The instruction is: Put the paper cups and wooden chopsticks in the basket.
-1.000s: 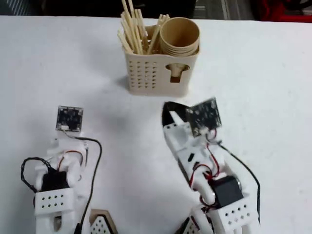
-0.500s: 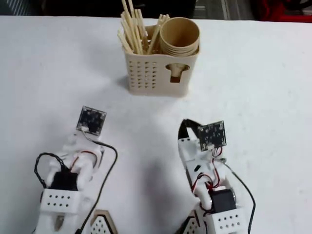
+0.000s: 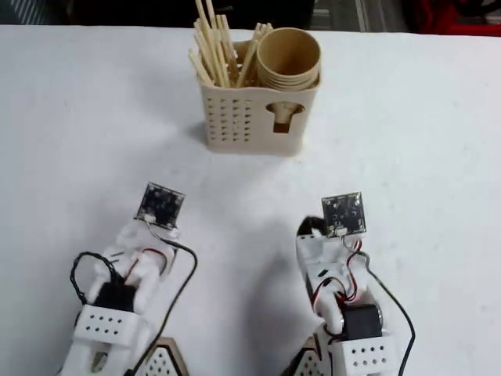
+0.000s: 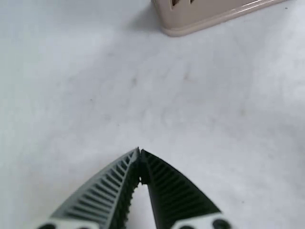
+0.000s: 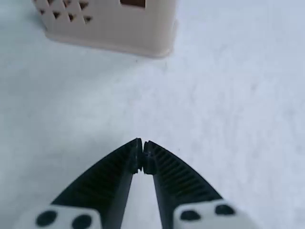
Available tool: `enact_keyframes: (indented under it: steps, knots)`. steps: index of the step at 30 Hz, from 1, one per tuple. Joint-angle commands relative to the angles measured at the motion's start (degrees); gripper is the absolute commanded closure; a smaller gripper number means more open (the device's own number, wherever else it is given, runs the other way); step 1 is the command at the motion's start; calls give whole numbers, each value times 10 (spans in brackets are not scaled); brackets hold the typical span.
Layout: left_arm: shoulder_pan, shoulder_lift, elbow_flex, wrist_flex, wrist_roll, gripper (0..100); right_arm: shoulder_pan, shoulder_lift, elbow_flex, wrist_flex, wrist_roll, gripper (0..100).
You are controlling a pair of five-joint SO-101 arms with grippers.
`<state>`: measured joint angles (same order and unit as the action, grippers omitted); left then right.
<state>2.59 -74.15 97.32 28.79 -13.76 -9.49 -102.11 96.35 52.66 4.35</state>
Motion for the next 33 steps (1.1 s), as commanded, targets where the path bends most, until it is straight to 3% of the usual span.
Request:
enact_keyframes:
  steps: [1, 9, 27, 33]
  knots:
    - [8, -7, -1, -7, 3, 976, 24, -5, 5, 61, 4, 975]
    - [9, -8, -1, 30, 3, 976, 95, -5, 5, 157, 1, 977]
    - [9, -10, -1, 35, 4, 976, 100, -5, 5, 197, 3, 977]
    - [9, -122, 0, 187, 5, 976, 100, -5, 5, 197, 4, 977]
